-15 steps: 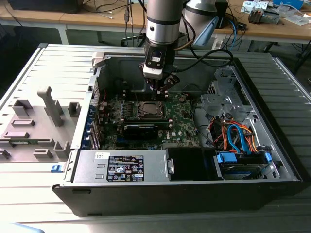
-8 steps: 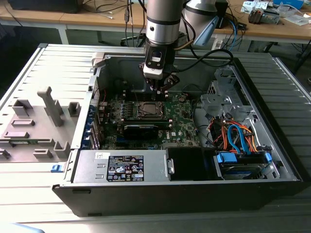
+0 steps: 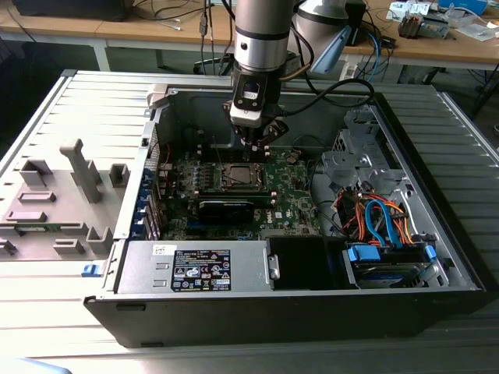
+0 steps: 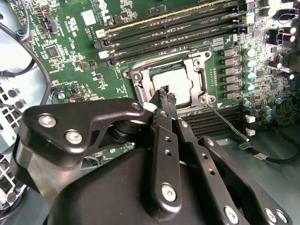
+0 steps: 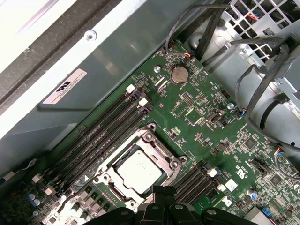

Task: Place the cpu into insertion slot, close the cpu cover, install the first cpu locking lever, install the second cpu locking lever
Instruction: 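Install the first cpu locking lever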

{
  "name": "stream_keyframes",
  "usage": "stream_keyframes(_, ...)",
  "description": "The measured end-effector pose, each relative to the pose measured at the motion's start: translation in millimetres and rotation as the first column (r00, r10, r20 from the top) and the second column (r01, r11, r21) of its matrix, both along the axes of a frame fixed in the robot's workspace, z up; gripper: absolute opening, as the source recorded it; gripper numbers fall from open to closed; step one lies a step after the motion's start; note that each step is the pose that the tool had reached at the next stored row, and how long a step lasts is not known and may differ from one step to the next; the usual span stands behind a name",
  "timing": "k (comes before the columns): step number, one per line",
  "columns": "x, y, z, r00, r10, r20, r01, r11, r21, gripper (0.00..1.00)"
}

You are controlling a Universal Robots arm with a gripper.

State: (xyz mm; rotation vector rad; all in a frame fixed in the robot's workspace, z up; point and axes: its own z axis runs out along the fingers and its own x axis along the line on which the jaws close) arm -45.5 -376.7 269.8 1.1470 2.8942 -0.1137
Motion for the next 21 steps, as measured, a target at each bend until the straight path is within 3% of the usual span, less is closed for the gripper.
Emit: stream_keyframes(21,0.0,0.0,-0.3,0.9999,0.016,0.0000,-0.016,0.9999,0.0000,0.11)
